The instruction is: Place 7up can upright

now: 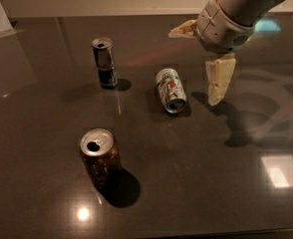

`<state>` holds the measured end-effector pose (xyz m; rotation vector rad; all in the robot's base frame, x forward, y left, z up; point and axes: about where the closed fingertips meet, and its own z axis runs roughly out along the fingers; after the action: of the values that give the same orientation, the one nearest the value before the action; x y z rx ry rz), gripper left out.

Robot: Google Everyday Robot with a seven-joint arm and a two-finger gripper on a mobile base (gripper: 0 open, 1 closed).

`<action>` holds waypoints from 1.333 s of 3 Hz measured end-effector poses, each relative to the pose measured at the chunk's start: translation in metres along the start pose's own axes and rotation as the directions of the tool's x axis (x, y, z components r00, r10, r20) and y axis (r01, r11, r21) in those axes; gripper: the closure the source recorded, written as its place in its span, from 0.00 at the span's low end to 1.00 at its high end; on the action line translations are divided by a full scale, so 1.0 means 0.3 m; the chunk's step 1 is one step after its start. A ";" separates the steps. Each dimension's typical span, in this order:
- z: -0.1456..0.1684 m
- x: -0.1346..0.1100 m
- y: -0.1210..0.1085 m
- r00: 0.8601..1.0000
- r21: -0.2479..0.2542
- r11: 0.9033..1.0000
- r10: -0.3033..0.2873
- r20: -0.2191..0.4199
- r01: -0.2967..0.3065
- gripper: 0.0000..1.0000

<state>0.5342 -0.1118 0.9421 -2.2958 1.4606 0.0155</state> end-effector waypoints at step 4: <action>0.244 0.020 -0.034 0.693 -0.237 0.670 -0.721 0.020 0.704 0.00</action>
Offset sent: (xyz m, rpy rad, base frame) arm 0.0199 0.0364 -0.0501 -0.3192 -0.0859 0.8308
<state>0.5611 -0.0875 0.8774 -2.9388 0.4924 -0.1424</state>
